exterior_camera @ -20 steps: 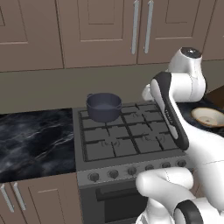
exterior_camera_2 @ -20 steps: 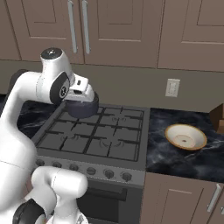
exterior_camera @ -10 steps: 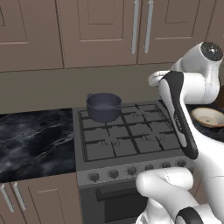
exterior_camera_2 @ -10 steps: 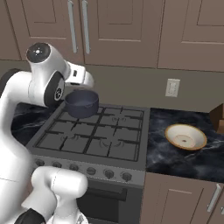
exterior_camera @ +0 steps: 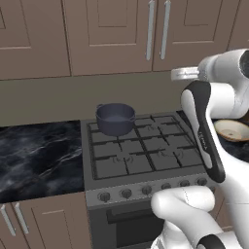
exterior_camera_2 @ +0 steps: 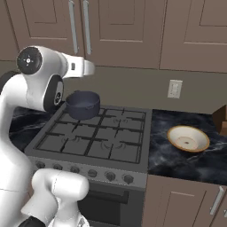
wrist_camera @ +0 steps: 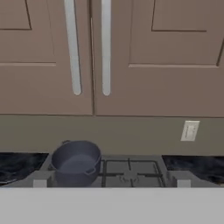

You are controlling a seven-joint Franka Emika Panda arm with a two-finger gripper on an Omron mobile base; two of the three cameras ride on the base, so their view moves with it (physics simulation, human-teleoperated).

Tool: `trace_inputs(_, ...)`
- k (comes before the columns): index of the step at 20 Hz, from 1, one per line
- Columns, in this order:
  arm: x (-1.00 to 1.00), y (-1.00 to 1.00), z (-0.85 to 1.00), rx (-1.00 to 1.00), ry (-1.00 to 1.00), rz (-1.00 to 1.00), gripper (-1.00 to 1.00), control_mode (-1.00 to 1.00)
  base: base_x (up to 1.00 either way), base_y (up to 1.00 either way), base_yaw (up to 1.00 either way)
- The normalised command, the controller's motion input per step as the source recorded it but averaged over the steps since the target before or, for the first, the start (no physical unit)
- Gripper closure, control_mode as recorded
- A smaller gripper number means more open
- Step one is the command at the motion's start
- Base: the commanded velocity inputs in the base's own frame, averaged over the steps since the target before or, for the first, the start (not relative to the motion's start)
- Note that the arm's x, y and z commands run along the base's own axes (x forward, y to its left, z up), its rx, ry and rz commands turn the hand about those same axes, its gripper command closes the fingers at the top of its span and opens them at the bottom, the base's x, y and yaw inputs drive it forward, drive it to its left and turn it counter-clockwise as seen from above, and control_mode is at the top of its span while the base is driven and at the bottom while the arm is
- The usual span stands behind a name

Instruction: Open the cabinet and move the ladle to the pot. Then close the cabinet.

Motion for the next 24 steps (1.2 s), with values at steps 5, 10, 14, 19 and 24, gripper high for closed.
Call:
trace_inputs(5,0.0,0.0,0.34,0.0,-0.1,0.0,-1.0,-1.0,0.0,0.0,0.0)
trace_inputs(10,0.04,0.0,0.32,0.0,0.0,0.0,-1.0,-1.0,0.0,0.0,0.0)
trace_inputs(14,0.24,0.0,0.26,0.0,0.03,0.0,-1.0,-1.0,0.0,0.0,0.0)
trace_inputs(19,0.4,0.0,0.11,0.0,0.01,0.0,-1.0,-1.0,0.0,0.0,0.0)
trace_inputs(24,0.46,0.0,0.0,0.0,0.0,0.0,-1.0,-1.0,0.0,0.0,0.0)
